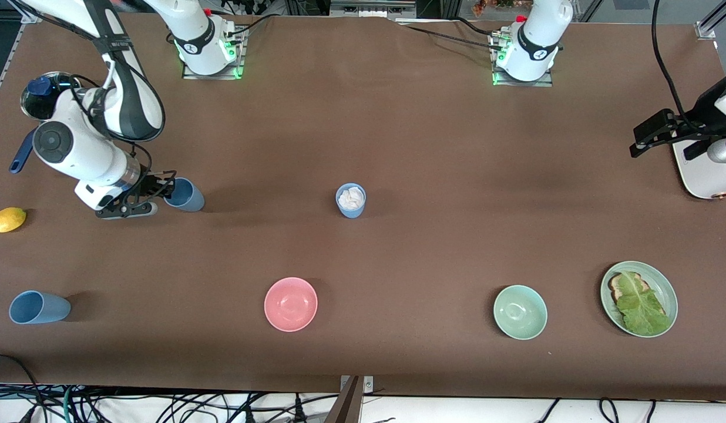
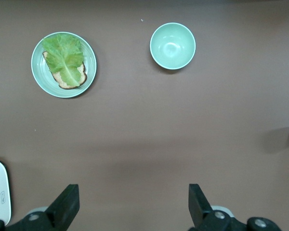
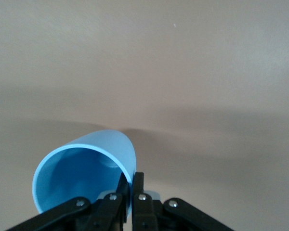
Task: Stack blue cups with both arms
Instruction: 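Lift the cup and carry it over the tissue cup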
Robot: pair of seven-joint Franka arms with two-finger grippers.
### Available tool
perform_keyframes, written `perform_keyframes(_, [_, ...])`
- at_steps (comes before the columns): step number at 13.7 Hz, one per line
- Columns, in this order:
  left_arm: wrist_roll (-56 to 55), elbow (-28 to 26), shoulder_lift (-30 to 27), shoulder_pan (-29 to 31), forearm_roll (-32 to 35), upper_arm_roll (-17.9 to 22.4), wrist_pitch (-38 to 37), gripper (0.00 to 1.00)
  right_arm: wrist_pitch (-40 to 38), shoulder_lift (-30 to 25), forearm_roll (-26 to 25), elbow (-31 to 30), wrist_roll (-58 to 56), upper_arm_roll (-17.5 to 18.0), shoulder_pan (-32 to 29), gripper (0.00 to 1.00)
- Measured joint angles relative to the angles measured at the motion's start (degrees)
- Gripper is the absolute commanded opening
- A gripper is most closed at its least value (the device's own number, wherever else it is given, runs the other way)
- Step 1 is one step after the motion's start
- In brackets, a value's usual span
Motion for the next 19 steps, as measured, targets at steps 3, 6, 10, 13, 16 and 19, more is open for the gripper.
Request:
perform_keyframes(3, [0.0,-0.1,-1.0,0.1,0.0,0.0,-1.4,1.0,-7.0,-0.4,0.0,8.0,1.7,2.4,0.4,0.0])
perform_keyframes(6, [0.2,-0.1,-2.2,0.1,0.0,-0.2,-4.7,1.0,-9.9,-0.5,0.0,13.4,4.3,3.9,3.0,0.0])
perform_keyframes(10, [0.2,-0.3,-2.8,0.1,0.0,-0.3,-5.1,1.0,-16.0,0.6,0.1,21.6,14.1,4.2,10.1,0.0])
perform_keyframes(13, [0.2,-0.3,-3.6,0.0,0.0,-0.3,-5.1,1.0,-18.2,3.5,0.2,27.6,24.0,4.4,16.1,0.0])
perform_keyframes(16, [0.2,-0.5,-3.7,0.0,0.0,-0.3,-5.5,1.0,-18.4,7.1,0.2,31.9,34.2,4.4,22.0,0.0])
perform_keyframes(19, [0.4,-1.1,-3.7,0.0,0.0,-0.3,-5.5,1.0,-18.4,10.9,0.2,35.5,43.2,4.3,27.2,0.0])
